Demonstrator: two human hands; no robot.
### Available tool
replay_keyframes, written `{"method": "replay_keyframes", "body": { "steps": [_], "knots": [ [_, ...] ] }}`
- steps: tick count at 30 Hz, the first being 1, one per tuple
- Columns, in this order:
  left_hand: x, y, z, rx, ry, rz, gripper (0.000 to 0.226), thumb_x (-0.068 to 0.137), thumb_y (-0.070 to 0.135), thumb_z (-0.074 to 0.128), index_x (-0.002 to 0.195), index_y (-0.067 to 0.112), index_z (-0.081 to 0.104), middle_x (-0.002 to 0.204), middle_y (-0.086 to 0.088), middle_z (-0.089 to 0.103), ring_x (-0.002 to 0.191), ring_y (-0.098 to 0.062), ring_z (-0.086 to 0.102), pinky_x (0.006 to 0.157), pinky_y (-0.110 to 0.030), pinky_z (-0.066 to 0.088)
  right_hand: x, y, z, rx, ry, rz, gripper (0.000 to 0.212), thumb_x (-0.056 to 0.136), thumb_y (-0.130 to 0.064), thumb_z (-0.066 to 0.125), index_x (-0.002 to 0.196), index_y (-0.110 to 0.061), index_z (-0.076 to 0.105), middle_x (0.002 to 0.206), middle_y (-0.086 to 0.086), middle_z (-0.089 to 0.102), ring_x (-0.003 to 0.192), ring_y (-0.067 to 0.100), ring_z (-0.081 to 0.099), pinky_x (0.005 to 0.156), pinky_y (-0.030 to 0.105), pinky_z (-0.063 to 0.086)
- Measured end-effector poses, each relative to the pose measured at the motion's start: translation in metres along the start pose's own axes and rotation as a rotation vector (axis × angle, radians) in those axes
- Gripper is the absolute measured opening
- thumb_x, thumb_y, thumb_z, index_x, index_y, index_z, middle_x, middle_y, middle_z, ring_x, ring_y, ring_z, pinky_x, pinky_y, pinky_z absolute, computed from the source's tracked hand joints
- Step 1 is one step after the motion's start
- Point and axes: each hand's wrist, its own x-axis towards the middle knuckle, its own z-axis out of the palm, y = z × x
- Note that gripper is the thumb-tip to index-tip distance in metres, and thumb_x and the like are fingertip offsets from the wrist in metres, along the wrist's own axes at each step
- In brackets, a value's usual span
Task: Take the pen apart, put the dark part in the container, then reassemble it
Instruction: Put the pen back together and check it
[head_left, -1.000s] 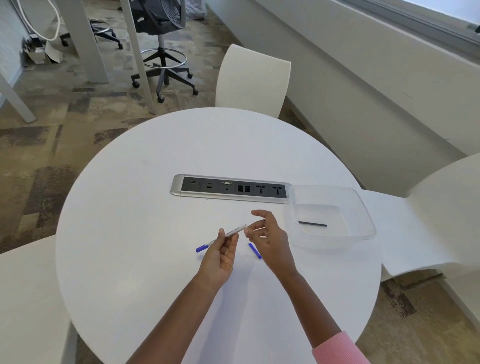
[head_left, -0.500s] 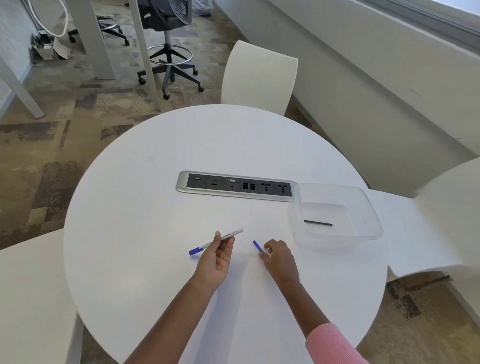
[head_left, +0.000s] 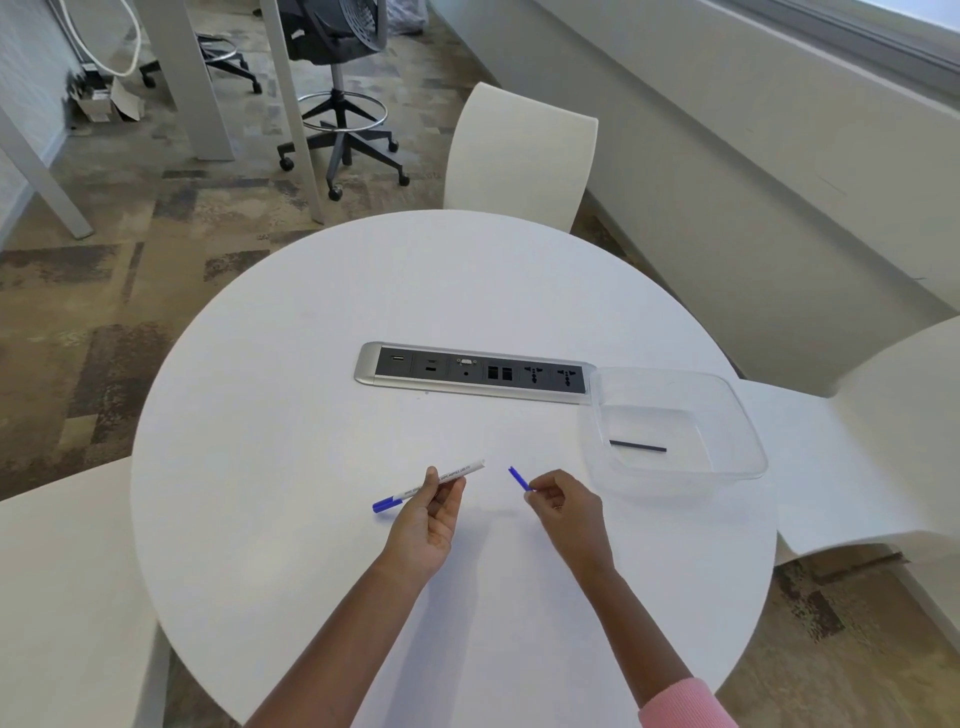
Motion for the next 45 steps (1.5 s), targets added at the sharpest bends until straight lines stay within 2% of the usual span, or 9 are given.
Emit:
{"method": "replay_keyframes", "body": {
  "steps": [9,18,24,27,30,33,37,42,45],
  "knots": [
    [0.003,-0.002,-0.001,0.019,0.008,-0.021,0.013,0.088,0.010,0.056,0.082,-0.001,0.058,0.054,-0.015,0.068,0.047,-0.021,0.068,0.051,-0.028,0.056,-0.014,-0.025,-0.010,0.091,-0.002,-0.179,0.015,0.082,-0.006,0.062,0.083,-0.021,0.064,0.081,-0.005,0.063,0.070,0.003,0.056,0.062,0.007,0.043],
    [0.008,-0.003,-0.004,-0.004,0.036,-0.021,0.015,0.089,0.012,0.055,0.085,-0.002,0.058,0.055,-0.015,0.069,0.047,-0.022,0.068,0.093,-0.033,0.046,-0.016,-0.025,-0.006,0.017,-0.021,-0.221,0.012,0.082,-0.005,0.062,0.089,-0.013,0.067,0.081,-0.004,0.061,0.070,-0.003,0.055,0.062,0.005,0.042],
    [0.007,-0.002,-0.004,0.043,0.027,-0.013,0.013,0.088,0.011,0.056,0.085,-0.002,0.058,0.054,-0.015,0.068,0.046,-0.022,0.067,0.064,-0.034,0.054,-0.011,-0.024,-0.008,-0.148,-0.003,-0.353,0.014,0.082,-0.003,0.061,0.089,-0.011,0.069,0.082,0.003,0.060,0.063,0.001,0.055,0.063,0.006,0.043],
    [0.009,-0.002,-0.004,0.086,0.013,0.012,0.012,0.088,0.009,0.057,0.083,-0.001,0.058,0.053,-0.012,0.068,0.047,-0.019,0.068,0.050,-0.028,0.057,-0.011,-0.023,-0.010,-0.230,0.004,-0.414,0.014,0.083,-0.002,0.059,0.091,-0.010,0.068,0.084,0.006,0.059,0.066,0.010,0.055,0.065,0.021,0.049],
    [0.011,-0.002,-0.005,0.123,-0.016,0.053,0.010,0.089,0.007,0.056,0.082,-0.001,0.058,0.053,-0.009,0.068,0.049,-0.016,0.068,0.050,-0.026,0.057,-0.012,-0.022,-0.011,-0.328,0.028,-0.487,0.014,0.084,-0.002,0.058,0.093,-0.008,0.067,0.083,0.010,0.058,0.072,0.021,0.056,0.060,0.027,0.048],
    [0.012,-0.003,-0.005,0.169,-0.037,0.081,0.011,0.089,0.006,0.054,0.082,-0.002,0.058,0.055,-0.009,0.069,0.051,-0.015,0.069,0.051,-0.025,0.058,-0.012,-0.021,-0.010,-0.357,0.028,-0.510,0.015,0.084,-0.002,0.057,0.093,-0.007,0.067,0.084,0.009,0.057,0.071,0.018,0.054,0.060,0.017,0.042],
    [0.013,-0.003,-0.006,0.180,-0.038,0.089,0.012,0.089,0.007,0.055,0.082,-0.001,0.058,0.055,-0.009,0.069,0.052,-0.015,0.069,0.054,-0.026,0.058,-0.011,-0.023,-0.009,-0.189,0.007,-0.362,0.016,0.086,-0.001,0.055,0.092,-0.007,0.068,0.085,0.005,0.057,0.070,0.006,0.049,0.065,0.004,0.038],
    [0.013,-0.002,-0.005,0.223,-0.048,0.116,0.012,0.089,0.007,0.055,0.080,-0.001,0.058,0.055,-0.007,0.069,0.052,-0.014,0.069,0.055,-0.024,0.058,-0.009,-0.026,-0.011,-0.017,-0.054,-0.149,0.018,0.088,-0.002,0.050,0.088,-0.008,0.067,0.076,-0.008,0.056,0.071,0.017,0.053,0.071,0.025,0.045],
    [0.012,-0.003,-0.004,0.247,-0.057,0.138,0.012,0.089,0.006,0.055,0.080,0.000,0.058,0.061,-0.009,0.068,0.052,-0.013,0.069,0.054,-0.023,0.058,-0.009,-0.027,-0.012,0.077,-0.073,-0.060,0.020,0.090,-0.006,0.046,0.087,-0.006,0.066,0.072,-0.005,0.057,0.064,0.011,0.052,0.061,0.010,0.045]
  ]
}}
